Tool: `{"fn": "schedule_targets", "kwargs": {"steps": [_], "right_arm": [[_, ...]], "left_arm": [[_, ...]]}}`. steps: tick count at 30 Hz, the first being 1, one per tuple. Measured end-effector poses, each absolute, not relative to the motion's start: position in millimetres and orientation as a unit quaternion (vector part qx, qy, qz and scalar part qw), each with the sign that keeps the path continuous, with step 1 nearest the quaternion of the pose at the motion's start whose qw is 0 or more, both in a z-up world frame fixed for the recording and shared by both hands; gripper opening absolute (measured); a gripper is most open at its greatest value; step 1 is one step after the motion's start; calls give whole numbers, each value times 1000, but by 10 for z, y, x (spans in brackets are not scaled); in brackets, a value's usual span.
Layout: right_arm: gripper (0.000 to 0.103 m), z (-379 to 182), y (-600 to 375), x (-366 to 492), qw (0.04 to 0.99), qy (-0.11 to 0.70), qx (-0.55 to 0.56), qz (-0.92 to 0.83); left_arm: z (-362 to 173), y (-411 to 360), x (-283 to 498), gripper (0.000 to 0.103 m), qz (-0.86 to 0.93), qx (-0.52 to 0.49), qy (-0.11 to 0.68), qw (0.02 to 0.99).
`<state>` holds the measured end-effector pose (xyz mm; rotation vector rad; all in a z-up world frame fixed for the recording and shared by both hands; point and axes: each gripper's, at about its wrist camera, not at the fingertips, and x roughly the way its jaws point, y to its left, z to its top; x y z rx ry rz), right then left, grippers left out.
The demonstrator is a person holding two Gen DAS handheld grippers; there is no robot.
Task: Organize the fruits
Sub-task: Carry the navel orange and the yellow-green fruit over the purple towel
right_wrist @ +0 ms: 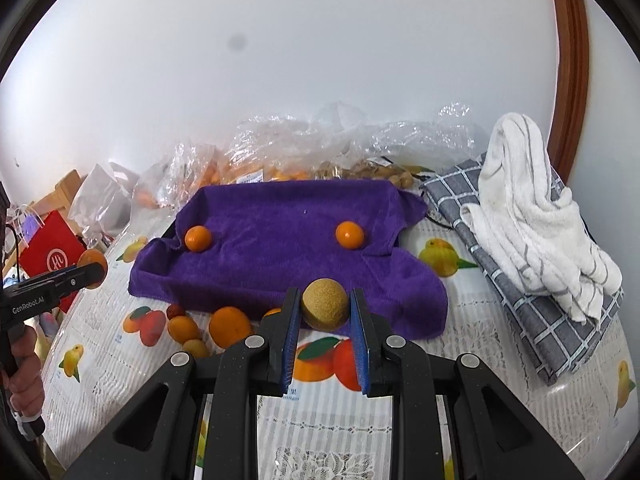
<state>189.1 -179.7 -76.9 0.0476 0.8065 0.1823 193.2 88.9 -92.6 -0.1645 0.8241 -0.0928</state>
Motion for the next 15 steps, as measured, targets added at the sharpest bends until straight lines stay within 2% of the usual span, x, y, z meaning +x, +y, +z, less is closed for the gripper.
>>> {"fn": "schedule_targets", "kwargs": {"steps": [15], "right_arm": [[24, -805, -1832, 2038, 915, 393, 31, 87]], "left_arm": [[-879, 845, 2099, 39, -52, -76, 397, 913]]}}
